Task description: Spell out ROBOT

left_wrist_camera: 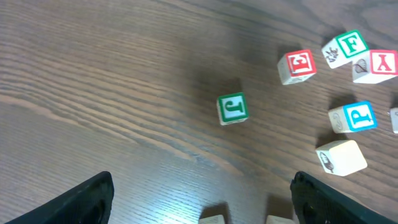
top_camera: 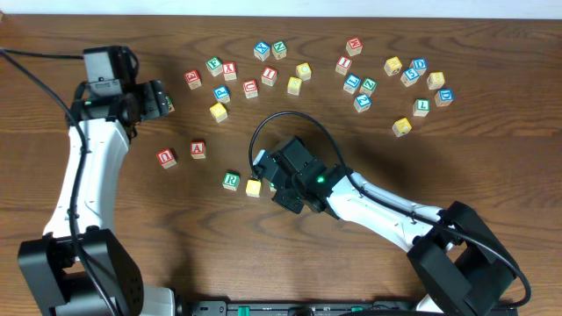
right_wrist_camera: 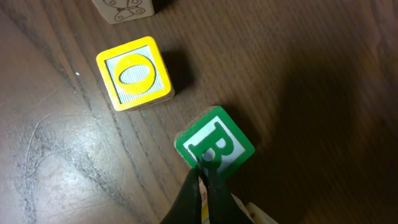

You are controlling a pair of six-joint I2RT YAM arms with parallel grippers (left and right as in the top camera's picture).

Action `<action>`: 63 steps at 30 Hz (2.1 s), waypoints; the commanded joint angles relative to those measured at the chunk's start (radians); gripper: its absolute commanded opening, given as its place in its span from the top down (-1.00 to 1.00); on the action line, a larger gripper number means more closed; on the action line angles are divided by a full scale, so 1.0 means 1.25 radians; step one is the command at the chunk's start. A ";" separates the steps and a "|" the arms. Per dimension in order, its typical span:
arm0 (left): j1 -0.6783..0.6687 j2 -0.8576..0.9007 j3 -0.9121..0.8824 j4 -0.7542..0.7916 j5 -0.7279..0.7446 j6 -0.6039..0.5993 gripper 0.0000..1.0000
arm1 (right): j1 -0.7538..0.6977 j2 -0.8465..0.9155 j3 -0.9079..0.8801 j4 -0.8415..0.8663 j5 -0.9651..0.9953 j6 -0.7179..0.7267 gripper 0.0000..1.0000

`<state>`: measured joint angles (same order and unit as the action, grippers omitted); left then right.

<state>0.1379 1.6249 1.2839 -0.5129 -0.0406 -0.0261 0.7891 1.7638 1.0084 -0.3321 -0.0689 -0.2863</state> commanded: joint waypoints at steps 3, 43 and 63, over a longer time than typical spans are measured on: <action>0.000 -0.018 -0.004 -0.002 -0.023 -0.004 -0.80 | 0.007 -0.048 0.004 -0.010 0.015 0.026 0.97; 0.001 -0.018 -0.004 0.001 -0.022 -0.004 -0.81 | -0.002 -0.111 -0.167 0.057 -0.010 0.023 0.97; 0.001 -0.018 -0.004 0.001 -0.023 -0.004 -0.80 | -0.011 -0.067 -0.167 0.131 0.012 0.044 0.97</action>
<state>0.1356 1.6249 1.2839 -0.5129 -0.0589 -0.0265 0.7856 1.6756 0.8066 -0.1726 -0.0624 -0.2455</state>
